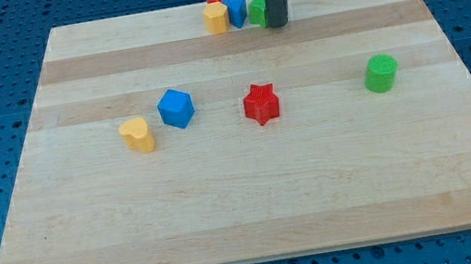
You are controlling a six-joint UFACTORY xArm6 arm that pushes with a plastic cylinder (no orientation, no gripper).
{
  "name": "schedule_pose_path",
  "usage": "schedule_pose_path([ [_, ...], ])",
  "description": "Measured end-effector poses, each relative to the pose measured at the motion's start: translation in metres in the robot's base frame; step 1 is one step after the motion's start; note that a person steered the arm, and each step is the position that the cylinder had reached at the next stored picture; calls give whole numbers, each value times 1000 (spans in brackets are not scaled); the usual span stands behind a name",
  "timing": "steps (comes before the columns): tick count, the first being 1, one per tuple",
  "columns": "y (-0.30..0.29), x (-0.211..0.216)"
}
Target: Point at the green circle
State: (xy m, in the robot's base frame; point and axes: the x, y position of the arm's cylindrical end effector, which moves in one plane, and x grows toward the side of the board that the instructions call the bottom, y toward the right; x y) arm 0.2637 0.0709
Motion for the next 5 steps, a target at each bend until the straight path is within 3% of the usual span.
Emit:
schedule_pose_path([
  [3,-6,-11],
  [5,12,31],
])
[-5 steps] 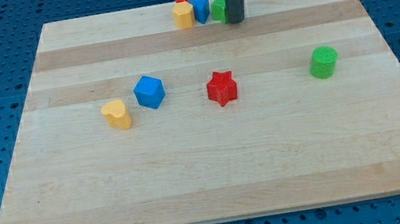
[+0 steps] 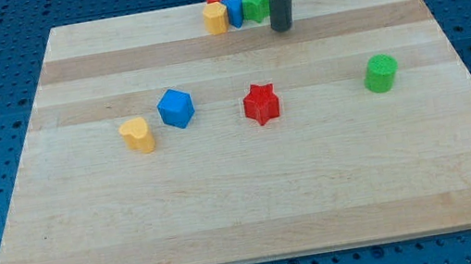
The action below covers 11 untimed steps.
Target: Point at the green circle
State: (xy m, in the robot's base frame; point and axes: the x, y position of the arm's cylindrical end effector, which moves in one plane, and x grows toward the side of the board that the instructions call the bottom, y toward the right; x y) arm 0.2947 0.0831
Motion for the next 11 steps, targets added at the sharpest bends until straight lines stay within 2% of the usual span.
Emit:
schedule_pose_path([
  [1,5,29],
  [3,14,32],
  [4,45,32],
  [5,111,47],
  [6,164,88],
  [7,173,144],
  [8,170,150],
  [11,139,130],
])
